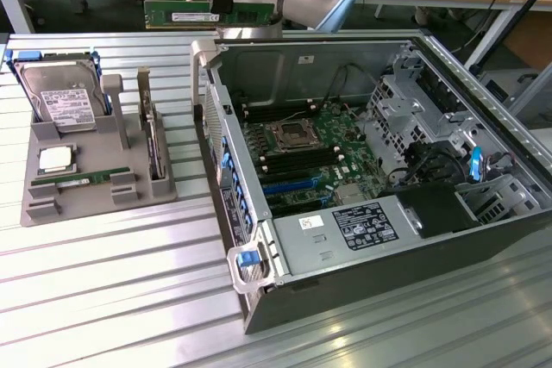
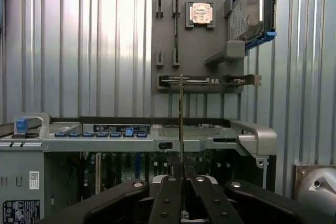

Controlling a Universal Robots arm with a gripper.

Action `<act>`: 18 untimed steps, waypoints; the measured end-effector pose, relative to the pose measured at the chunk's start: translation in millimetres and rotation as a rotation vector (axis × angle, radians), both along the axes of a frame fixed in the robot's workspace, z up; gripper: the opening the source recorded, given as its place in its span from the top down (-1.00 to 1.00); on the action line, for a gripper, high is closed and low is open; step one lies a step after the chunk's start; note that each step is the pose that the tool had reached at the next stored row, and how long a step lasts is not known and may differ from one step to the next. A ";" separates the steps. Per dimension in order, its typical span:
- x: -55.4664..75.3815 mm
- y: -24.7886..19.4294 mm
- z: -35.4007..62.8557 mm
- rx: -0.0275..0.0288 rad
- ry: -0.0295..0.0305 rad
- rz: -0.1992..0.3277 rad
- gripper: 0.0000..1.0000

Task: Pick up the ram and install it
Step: 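Pick up the ram and move it above insertion slot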

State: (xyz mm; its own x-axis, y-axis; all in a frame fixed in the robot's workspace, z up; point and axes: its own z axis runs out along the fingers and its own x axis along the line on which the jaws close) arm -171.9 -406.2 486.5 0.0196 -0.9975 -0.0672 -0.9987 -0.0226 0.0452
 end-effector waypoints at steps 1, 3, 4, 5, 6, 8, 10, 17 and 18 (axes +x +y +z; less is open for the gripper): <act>3.6 0.0 -0.8 -0.0001 0.0000 0.000 0.75; 9.8 0.0 -2.3 0.0000 0.0000 0.000 0.75; 12.0 0.0 -2.7 -0.0001 0.0000 0.000 0.75; 15.3 0.0 -3.4 -0.0001 0.0000 0.000 0.75; 19.4 0.0 -4.2 0.0000 -0.0001 0.000 0.75; 24.4 0.0 -5.0 0.0000 0.0000 0.000 0.75; 29.7 0.0 -5.8 0.0000 0.0000 0.000 0.75; 47.2 0.0 -8.9 0.0000 0.0000 0.000 0.75; 48.5 0.0 -9.2 0.0000 0.0000 0.000 0.75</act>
